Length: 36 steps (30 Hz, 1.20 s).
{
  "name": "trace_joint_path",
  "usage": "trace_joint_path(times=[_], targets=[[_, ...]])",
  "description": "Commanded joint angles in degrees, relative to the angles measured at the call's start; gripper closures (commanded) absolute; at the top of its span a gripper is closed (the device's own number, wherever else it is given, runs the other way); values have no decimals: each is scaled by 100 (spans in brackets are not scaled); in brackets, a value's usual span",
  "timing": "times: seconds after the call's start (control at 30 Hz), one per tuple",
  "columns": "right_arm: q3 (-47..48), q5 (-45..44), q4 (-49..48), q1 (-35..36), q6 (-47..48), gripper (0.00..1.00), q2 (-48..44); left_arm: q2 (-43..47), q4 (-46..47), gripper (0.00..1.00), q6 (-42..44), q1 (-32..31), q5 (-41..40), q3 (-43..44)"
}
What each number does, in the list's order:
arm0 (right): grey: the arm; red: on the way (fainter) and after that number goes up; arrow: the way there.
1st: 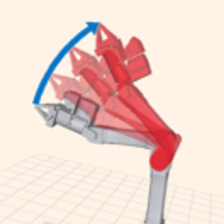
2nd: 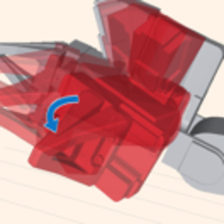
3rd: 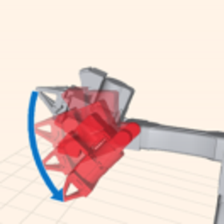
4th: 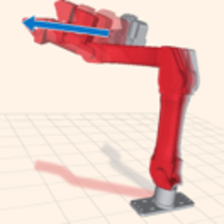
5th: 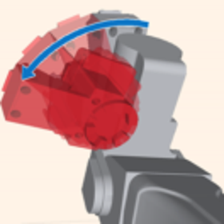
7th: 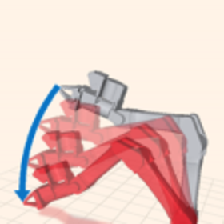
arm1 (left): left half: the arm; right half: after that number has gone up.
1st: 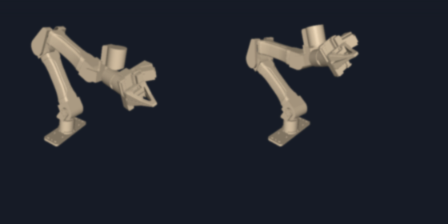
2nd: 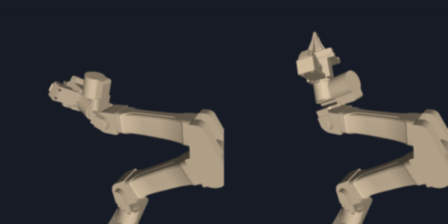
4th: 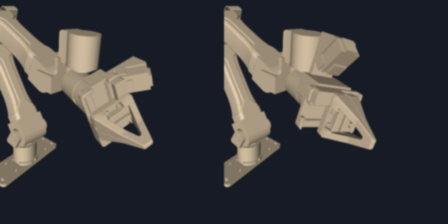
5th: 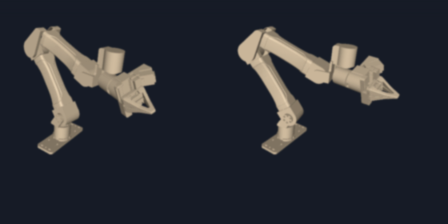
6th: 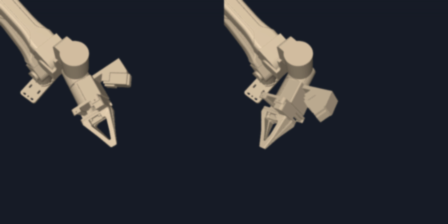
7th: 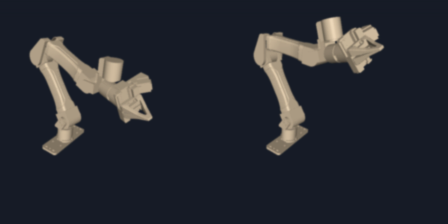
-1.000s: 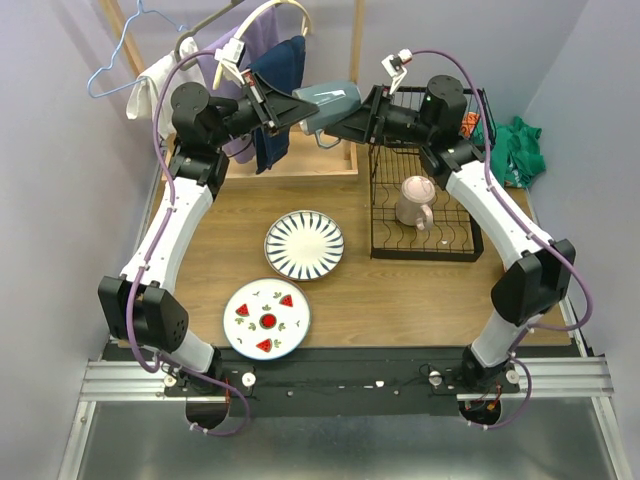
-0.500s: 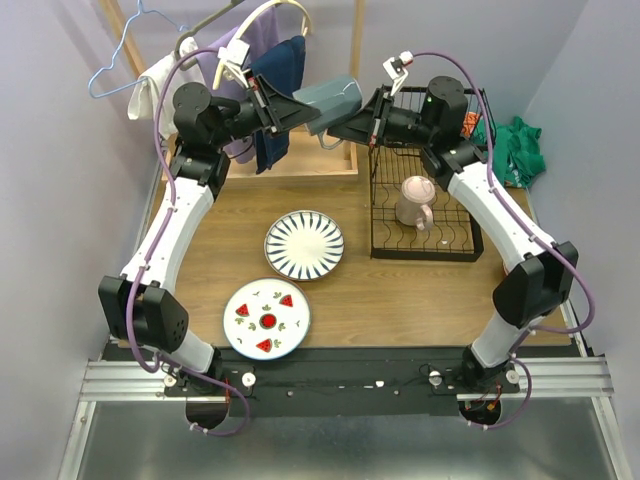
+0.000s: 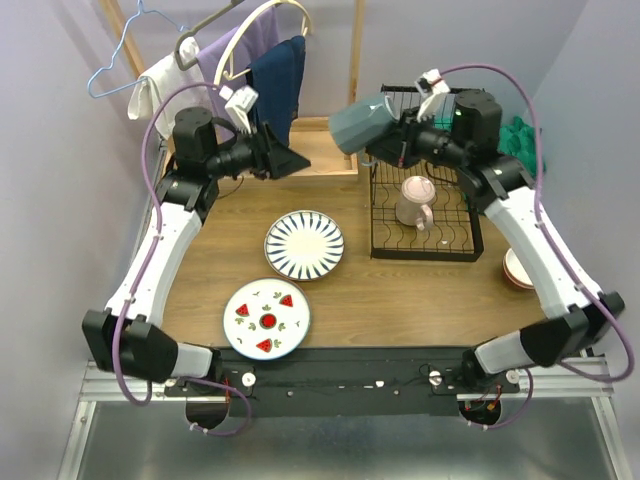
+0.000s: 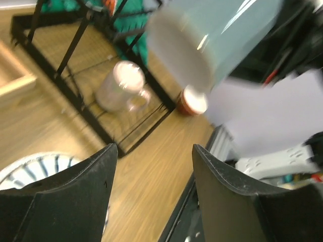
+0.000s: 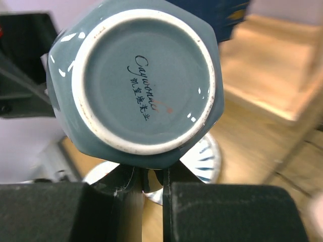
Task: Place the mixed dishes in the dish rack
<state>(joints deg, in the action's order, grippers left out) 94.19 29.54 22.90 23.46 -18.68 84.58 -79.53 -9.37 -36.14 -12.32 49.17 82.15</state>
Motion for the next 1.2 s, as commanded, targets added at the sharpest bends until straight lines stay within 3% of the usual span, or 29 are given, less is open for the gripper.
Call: trace_joint_path(times=[0.0,0.03,0.07,0.2,0.37,0.63,1.0,1.17], targets=[[-93,-1046,494,-166,1521,100,-898,762,-1287,30,1837,19,-162,-645],[-111,-1134,671,-201,1716,100,-1056,841,-1348,29,2082,19,-240,-735],[-146,-1387,829,-237,1814,100,-1144,964,-1523,29,2868,1,-267,-805],[-638,-1960,1523,-719,2631,99,-1636,1123,-1402,29,3988,-104,-610,-1314],[-1596,-2189,2113,-1203,3396,100,-2199,1124,-735,30,4800,-130,-610,-1746],[-2914,-3252,1798,-1371,3433,100,-2990,606,-110,33,4757,-640,-681,-1720],[-4285,-5491,-47,-1397,2651,100,-2684,-230,-618,34,4950,-957,-909,-754],[-4498,-5503,-391,-1415,2220,100,-2315,-362,-716,35,4889,-1001,-1023,-603]])
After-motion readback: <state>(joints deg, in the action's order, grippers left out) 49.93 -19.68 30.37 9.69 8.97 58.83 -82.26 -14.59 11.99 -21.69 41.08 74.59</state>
